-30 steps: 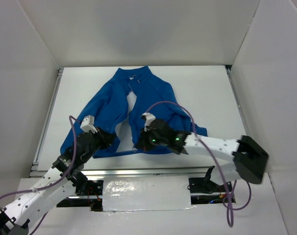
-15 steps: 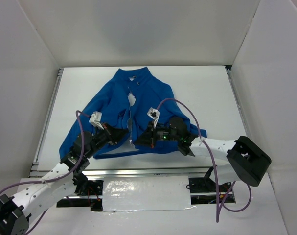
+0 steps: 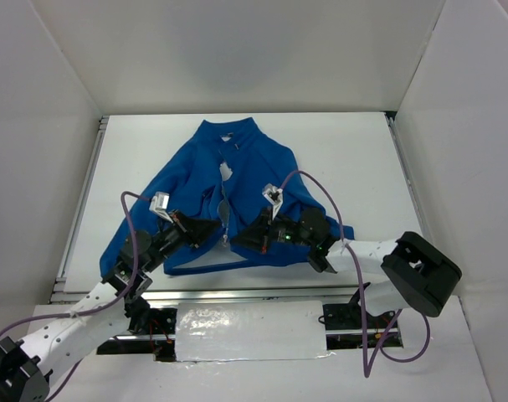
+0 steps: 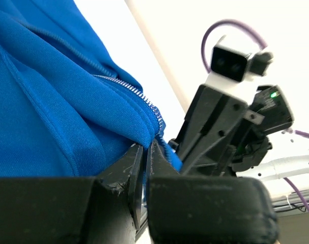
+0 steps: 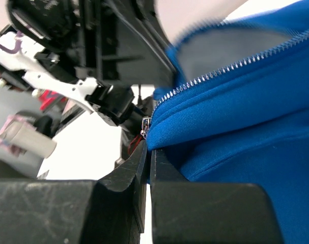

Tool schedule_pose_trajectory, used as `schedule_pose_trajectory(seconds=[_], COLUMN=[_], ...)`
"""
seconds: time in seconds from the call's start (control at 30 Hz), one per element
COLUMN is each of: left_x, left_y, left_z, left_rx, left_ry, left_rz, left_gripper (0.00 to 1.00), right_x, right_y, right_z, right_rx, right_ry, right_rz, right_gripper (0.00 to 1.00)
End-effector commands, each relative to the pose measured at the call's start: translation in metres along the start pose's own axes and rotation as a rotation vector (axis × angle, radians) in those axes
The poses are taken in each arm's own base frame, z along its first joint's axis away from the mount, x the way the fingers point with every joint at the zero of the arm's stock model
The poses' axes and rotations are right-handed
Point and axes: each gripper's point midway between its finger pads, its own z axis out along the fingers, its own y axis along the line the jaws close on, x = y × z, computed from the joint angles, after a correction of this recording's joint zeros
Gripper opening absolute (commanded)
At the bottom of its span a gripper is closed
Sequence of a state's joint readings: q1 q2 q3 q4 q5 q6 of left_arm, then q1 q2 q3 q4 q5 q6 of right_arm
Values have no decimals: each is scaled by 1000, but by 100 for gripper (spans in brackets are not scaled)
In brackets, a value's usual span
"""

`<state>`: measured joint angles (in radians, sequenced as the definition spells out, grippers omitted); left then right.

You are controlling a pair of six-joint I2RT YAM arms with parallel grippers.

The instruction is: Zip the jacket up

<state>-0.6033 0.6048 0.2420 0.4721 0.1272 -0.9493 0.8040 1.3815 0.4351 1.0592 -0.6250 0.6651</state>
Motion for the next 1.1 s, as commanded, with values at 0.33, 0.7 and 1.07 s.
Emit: schedule_pose_trajectory(seconds=[0.33,0.7,1.07], left_x=[-12,-5,1], left_y=[-24,-35,-36], left_z=[-3,-4,-3], left_rx=[98,167,202], left_ry=[-37,-5,12], left_rz=[-15,-12,-23], left_gripper=[0,0,0], right_x=[-22,-27,-27], right_y=[8,7,8], right_z=[-13,-13,-12], right_rx=[-22,-70,-117], right_ry=[-112,-98,-78], right_rz=[-44,-19,-3], right_gripper=[0,0,0])
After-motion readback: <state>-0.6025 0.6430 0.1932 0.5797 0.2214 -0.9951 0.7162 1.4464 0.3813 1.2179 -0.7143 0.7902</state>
